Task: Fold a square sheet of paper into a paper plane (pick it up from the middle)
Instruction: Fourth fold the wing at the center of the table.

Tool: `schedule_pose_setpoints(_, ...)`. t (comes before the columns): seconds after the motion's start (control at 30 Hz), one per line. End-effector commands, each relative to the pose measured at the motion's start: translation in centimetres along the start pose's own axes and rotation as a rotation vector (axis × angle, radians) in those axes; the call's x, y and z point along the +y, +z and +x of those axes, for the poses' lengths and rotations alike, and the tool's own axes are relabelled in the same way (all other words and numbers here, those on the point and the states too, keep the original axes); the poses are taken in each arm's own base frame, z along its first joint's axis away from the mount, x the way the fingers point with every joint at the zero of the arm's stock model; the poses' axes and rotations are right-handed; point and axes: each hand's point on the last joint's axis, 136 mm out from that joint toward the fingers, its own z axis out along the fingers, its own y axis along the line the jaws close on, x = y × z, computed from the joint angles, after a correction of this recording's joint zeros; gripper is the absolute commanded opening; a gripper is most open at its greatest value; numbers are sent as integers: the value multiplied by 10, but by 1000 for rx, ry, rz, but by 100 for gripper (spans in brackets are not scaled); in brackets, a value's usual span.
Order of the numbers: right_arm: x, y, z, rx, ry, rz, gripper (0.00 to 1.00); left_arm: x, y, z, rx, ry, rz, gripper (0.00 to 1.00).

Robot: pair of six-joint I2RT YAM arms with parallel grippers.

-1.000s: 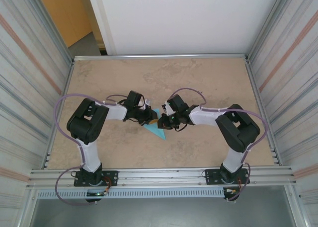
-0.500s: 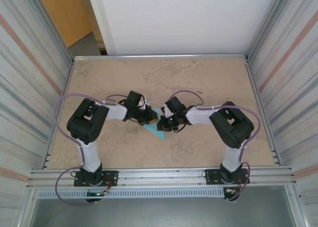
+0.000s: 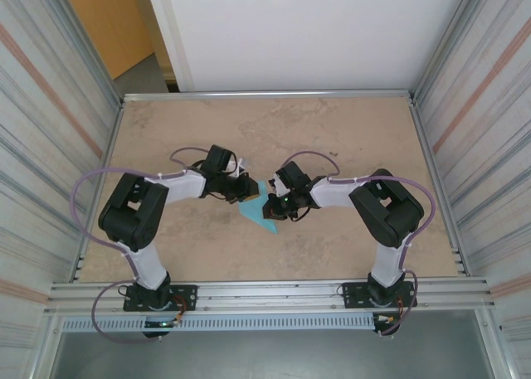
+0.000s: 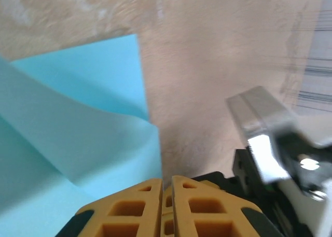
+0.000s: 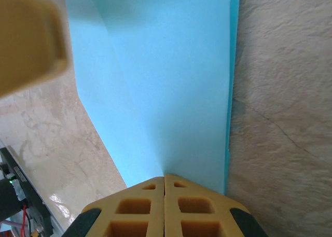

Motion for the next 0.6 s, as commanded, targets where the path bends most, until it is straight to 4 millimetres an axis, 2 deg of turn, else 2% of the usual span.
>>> schedule_pose_setpoints(0.0, -51, 12, 38, 123, 77, 156, 8, 0, 1, 10, 21, 65, 2, 13)
schedule_pose_setpoints(0.1, -53, 13, 39, 128, 81, 159, 8, 5, 11, 17, 46, 62, -15, 12)
schedule_pose_setpoints(0.3, -57, 13, 42, 136, 89, 172, 8, 21, 25, 18, 70, 42, -46, 12)
schedule_pose_setpoints(0.57, -76, 12, 50, 155, 96, 258, 8, 53, 25, 7, 64, 37, -147, 12)
